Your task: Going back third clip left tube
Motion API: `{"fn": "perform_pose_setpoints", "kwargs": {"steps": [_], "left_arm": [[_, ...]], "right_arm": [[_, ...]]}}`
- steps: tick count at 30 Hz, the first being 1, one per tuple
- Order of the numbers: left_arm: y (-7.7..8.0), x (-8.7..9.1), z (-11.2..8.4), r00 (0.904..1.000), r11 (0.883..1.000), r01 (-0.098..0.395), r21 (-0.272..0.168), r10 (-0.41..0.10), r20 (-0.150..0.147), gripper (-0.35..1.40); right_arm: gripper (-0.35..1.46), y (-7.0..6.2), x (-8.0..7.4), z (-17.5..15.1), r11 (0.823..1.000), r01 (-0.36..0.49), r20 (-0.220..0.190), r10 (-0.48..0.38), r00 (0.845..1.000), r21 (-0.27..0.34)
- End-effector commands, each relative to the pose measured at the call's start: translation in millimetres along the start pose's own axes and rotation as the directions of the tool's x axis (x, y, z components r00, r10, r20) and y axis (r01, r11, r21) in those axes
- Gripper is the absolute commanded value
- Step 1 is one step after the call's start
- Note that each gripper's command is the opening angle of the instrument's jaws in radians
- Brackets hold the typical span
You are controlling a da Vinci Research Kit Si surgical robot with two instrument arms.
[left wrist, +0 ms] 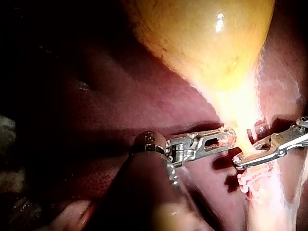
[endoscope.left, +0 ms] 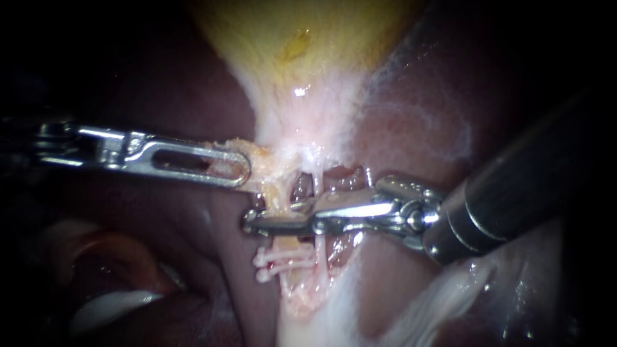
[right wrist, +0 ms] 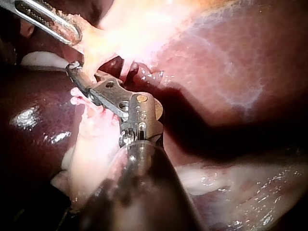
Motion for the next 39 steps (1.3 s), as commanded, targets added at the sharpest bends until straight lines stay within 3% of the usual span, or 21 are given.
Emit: {"fn": "perform_pose_setpoints", "kwargs": {"steps": [1,4,5,6,7,9,11,16,27,35,39], "left_arm": [[-0.1,0.0,-0.1,1.0000,1.000,0.000,0.000,0.000,0.000,-0.35],[-0.1,0.0,-0.1,1.0000,1.000,0.000,0.000,0.000,0.000,-0.35],[-0.1,0.0,-0.1,1.0000,1.000,0.000,-0.001,0.000,0.000,-0.35],[-0.1,0.0,-0.1,1.0000,1.000,0.000,0.000,0.000,0.000,-0.35],[-0.1,0.1,-0.1,1.0000,1.000,0.000,0.000,0.000,0.000,-0.35],[-0.1,0.1,-0.1,1.0000,1.000,0.000,0.000,0.000,0.000,-0.35],[-0.1,0.1,-0.1,1.0000,1.000,0.000,0.000,0.000,0.000,-0.35],[-0.1,0.1,-0.2,1.0000,1.000,0.000,0.000,0.000,0.000,-0.35],[-0.1,0.1,-0.2,1.0000,1.000,0.000,0.000,0.000,0.000,-0.35],[0.0,0.1,-0.4,1.0000,1.000,-0.001,0.001,0.001,-0.001,-0.35],[0.0,0.2,-0.5,1.0000,1.000,-0.001,0.001,0.001,-0.001,-0.35]], "right_arm": [[-0.35,0.1,0.0,0.0,1.000,0.000,-0.001,0.000,1.000,0.000],[-0.35,0.1,-0.1,0.0,1.000,0.017,0.007,-0.017,1.000,0.011],[-0.22,0.1,-0.2,0.1,0.997,0.071,0.014,-0.071,0.997,0.014],[-0.11,0.0,-0.3,0.1,0.988,0.153,0.014,-0.154,0.988,0.017],[0.13,-0.1,-0.2,0.2,0.973,0.230,0.009,-0.230,0.973,0.002],[0.41,-0.2,0.0,0.4,0.965,0.263,0.002,-0.263,0.965,-0.024],[0.47,-0.3,0.3,0.5,0.956,0.290,0.001,-0.290,0.957,-0.036],[0.50,-0.5,0.4,0.6,0.943,0.325,-0.004,-0.326,0.945,-0.072],[0.50,-0.5,-0.3,-1.0,0.918,0.392,0.007,-0.393,0.920,-0.064],[0.50,-0.1,-1.2,-6.3,0.864,0.498,0.022,-0.497,0.867,-0.076],[0.50,-0.3,-1.0,-9.3,0.845,0.528,0.026,-0.528,0.849,-0.082]]}}
